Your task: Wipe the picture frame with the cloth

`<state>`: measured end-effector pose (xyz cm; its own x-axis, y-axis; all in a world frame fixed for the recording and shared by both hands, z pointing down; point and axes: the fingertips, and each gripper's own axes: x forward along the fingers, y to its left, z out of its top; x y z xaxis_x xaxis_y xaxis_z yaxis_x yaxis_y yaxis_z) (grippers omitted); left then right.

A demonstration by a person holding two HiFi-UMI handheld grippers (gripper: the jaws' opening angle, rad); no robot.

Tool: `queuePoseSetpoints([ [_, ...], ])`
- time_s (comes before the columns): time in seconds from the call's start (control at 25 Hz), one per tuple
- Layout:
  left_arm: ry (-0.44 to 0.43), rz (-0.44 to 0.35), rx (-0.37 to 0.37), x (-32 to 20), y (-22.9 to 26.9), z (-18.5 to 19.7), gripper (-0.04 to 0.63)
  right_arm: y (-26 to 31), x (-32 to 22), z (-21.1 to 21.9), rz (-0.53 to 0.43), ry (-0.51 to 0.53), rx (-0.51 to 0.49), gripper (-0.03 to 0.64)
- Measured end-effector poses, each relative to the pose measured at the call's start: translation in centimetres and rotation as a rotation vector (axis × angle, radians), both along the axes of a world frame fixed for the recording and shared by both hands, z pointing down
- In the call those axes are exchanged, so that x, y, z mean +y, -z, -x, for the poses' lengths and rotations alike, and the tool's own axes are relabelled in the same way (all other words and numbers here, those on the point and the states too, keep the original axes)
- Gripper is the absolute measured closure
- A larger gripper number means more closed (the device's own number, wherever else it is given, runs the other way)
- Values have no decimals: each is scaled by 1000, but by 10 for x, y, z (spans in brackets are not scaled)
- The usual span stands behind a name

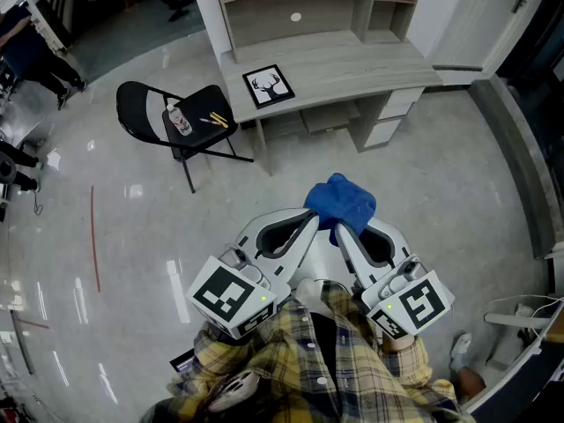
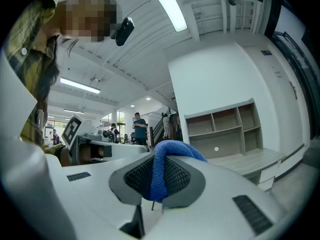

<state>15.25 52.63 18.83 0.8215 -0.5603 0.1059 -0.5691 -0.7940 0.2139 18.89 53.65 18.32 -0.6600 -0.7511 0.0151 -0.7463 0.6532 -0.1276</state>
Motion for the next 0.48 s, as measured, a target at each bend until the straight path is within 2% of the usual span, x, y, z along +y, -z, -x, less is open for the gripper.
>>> queuePoseSetpoints([
  [0.48,-7,-4,0,-4,0,-6,591,1,-4,-11,-3,-17,-40,569],
])
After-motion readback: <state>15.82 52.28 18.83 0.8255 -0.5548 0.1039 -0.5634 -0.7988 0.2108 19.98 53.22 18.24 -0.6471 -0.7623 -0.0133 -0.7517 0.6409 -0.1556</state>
